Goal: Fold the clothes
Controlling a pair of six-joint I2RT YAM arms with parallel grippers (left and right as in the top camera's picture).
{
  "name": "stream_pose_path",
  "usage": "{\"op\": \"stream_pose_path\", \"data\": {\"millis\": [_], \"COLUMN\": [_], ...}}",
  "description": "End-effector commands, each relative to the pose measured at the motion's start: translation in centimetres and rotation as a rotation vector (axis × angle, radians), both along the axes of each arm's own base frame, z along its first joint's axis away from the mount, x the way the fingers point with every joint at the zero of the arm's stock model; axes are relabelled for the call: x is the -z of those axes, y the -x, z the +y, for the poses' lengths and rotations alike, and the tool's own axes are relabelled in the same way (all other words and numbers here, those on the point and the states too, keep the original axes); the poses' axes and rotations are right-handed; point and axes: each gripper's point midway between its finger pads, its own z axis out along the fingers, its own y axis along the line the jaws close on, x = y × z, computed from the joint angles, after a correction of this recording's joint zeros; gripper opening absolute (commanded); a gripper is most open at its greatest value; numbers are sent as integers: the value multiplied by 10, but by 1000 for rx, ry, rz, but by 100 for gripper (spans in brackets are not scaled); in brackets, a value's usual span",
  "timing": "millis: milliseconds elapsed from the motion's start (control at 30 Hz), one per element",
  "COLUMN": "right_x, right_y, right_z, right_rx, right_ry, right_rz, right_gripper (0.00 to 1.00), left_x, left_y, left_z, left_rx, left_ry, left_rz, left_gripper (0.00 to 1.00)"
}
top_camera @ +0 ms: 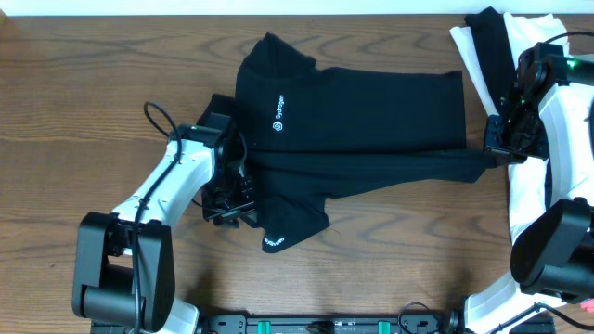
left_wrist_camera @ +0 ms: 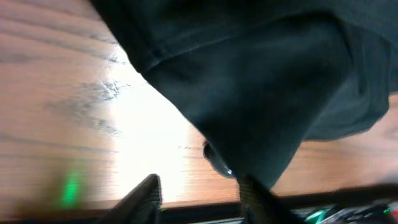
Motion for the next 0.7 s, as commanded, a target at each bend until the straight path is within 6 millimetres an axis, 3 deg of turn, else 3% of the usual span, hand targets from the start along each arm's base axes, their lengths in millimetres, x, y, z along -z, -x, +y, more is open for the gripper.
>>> {"op": "stream_pose_path", "data": {"millis": [0,133,333,667], "right_x": [-1,-1,-1,-2], "right_y": [1,1,1,1], "right_z": [-2,-2,-2,-2], "right_rx": [-20,-19,-20,-30], "right_ry": [18,18,18,17], "right_rz": [3,3,3,6], "right_gripper": [1,1,1,1], "left_x": [3,1,2,19], "left_y": [3,-1,-5,16], "left_z": [-10,-24,-25,-20], "left_rx": [-68,-83,-131,-229], "left_ry": [47,130,121,77], "left_rz": [33,25,22,110], "left_gripper": [52,53,53,59]}}
